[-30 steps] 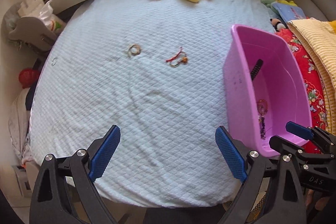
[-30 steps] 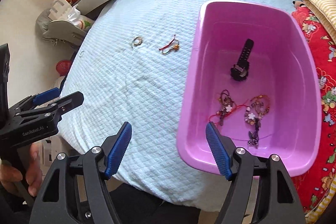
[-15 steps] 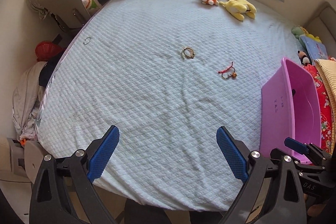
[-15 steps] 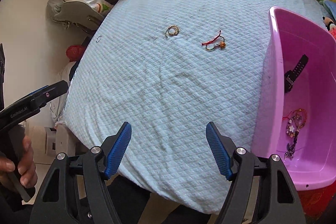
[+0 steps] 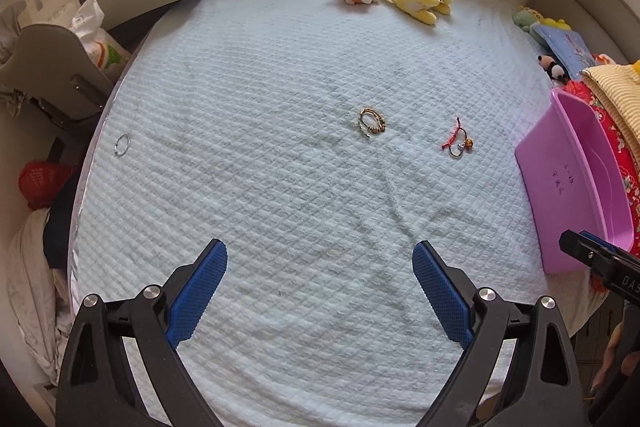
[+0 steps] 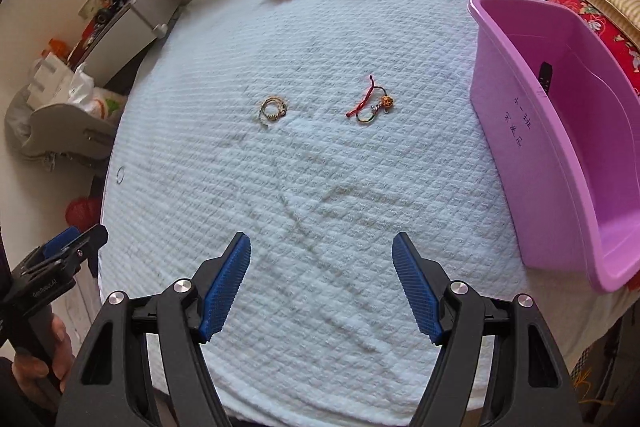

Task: Organize jewelry
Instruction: 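Withdraw both tools from the tub back over the remaining jewelry, then move left tool to beaded bracelet while right tool approaches red string charm bracelet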

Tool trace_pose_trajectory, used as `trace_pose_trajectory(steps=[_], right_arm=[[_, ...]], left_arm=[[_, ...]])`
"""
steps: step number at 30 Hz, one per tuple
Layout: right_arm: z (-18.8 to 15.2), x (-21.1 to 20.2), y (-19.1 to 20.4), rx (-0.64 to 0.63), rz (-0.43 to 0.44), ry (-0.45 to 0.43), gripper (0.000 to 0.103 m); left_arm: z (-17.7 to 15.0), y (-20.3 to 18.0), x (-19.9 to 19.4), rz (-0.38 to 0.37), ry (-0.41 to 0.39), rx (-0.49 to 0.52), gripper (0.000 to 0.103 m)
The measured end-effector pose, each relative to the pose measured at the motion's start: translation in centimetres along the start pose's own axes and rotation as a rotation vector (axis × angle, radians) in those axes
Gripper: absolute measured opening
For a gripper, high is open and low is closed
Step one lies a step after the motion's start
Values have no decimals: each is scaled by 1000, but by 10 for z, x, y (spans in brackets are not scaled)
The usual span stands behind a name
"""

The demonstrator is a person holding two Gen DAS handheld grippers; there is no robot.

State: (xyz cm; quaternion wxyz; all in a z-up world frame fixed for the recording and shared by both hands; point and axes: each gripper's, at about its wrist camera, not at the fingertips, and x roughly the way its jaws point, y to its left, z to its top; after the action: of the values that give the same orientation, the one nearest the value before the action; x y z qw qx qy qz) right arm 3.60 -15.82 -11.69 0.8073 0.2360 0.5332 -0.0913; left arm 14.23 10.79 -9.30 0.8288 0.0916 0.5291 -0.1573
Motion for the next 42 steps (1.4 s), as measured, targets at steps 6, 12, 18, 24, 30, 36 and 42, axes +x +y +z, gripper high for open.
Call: trace_pose_trajectory(steps=[6,12,18,24,30,36,42], right_arm=[[9,16,0,55,-64,-59,70],[17,63,-21,64,-122,-105,70],[30,129,-38,24,-142,-176,70],[49,184,-45,-36,-149,-245,70],[67,218,-49,-60,-194,-277,70],[84,237,-55,-32,-180,-267,70],[95,254,-58,-26,-214,-233,70]], left_arm=[[26,12,43,-47,-7,15,92],[43,-3,104,-74,-34,39,92],[48,-28,172,-97,-86,56,92],[54,-51,225,-101,-147,70,92],[64,-66,260,-102,-160,101,92],[77,-73,276,-92,-179,122,92],[85,-70,289,-86,-172,100,92]])
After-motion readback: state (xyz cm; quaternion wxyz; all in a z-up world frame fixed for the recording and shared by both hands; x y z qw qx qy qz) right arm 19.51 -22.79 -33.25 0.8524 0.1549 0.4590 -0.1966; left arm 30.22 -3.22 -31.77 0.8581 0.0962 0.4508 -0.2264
